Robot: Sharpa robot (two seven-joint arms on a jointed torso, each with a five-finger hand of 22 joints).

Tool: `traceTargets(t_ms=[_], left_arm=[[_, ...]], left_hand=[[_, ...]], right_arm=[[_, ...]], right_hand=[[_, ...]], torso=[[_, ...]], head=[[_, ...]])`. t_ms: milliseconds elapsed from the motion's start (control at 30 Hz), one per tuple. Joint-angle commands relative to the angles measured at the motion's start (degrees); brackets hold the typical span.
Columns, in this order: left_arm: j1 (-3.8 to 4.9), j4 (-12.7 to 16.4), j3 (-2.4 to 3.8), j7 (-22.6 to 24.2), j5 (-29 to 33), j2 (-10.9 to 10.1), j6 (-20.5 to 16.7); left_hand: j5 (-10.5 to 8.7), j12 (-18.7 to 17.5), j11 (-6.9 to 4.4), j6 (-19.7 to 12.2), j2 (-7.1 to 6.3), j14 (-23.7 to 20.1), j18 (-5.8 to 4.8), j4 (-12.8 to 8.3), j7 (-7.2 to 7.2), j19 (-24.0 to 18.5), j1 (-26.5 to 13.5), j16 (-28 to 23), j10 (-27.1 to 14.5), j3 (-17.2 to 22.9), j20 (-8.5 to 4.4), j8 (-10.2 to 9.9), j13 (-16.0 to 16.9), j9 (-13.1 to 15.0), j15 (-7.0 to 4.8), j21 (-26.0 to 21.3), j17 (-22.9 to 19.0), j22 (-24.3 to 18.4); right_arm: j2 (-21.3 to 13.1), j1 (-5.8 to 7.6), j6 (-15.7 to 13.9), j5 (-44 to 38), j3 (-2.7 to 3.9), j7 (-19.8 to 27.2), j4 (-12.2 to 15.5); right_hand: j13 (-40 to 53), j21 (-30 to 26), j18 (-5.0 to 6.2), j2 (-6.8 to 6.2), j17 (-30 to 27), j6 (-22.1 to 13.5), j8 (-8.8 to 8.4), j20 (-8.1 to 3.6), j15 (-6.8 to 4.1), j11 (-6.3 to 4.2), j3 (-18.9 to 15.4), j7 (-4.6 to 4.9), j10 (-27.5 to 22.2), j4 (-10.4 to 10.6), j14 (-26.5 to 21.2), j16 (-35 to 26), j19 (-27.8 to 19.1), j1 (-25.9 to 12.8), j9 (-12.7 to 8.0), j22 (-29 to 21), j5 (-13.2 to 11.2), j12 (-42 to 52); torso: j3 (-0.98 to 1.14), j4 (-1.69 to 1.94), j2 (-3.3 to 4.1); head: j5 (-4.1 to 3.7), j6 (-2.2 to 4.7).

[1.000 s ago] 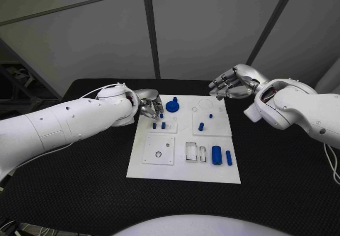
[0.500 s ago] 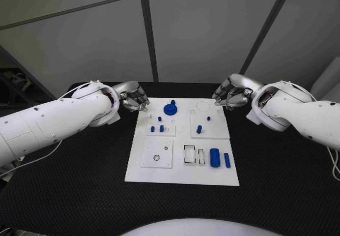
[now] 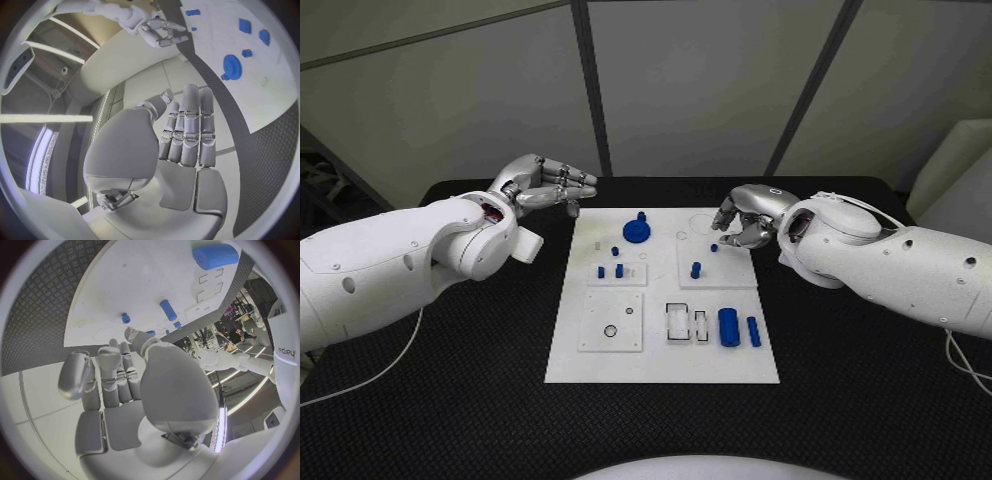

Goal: Assemble the parts on the task board

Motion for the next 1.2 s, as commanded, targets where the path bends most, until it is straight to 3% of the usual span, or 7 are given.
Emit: traceTargets(t_ms=[33,600,1200], left_arm=[[0.07,1.01,-0.1,6.96,15.74,-0.32,0.23],[0.04,2.57,-0.29,8.88,18.2,-1.06,0.37],[0.04,2.76,-0.29,8.59,18.23,-1.16,0.66]], left_hand=[[-0.19,-0.24,-0.11,0.57,0.69,-0.23,-1.09,0.32,-0.03,-0.33,0.07,-0.48,0.45,0.11,-0.08,-0.26,-0.04,0.08,0.04,-0.44,-0.19,-0.18],[0.07,-0.25,-0.14,0.6,0.97,-0.04,-1.06,-0.06,0.0,-0.15,0.73,-1.0,0.53,0.32,-0.18,-0.32,-0.03,0.1,-0.03,-0.56,-0.37,-0.28],[0.11,-0.3,-0.1,0.56,1.05,0.0,-1.08,-0.07,0.05,-0.12,0.74,-1.16,0.47,0.32,-0.19,-0.36,-0.05,0.1,-0.01,-0.61,-0.42,-0.31]], right_arm=[[0.39,-0.16,0.98,-4.16,-0.01,-1.06,0.01],[1.85,-1.08,5.04,-6.36,-0.13,-2.15,-0.5],[2.98,-1.54,7.36,-8.01,-0.37,-3.32,-1.26]], right_hand=[[0.02,1.74,-0.81,-0.65,1.59,-0.53,-0.11,0.4,0.45,0.03,0.32,0.02,-0.49,-0.1,1.73,2.36,0.4,0.05,-0.27,1.72,-0.29,-0.12],[0.04,7.1,-1.75,0.02,3.25,-0.46,0.12,0.61,0.37,0.07,1.06,0.02,-0.55,-0.17,1.29,6.13,1.8,0.23,-0.96,6.91,-0.09,-0.07],[0.24,12.06,-2.83,2.32,4.41,3.03,0.84,-0.02,-0.47,-1.01,3.19,-1.05,2.9,-0.84,1.06,9.11,3.61,0.89,-0.51,11.68,0.84,0.16]], torso=[[-0.04,0.12,-0.01],[0.0,0.06,0.0],[0.01,0.0,-0.02]], head=[[-0.41,-0.1],[-0.37,-0.38],[-0.18,-0.73]])
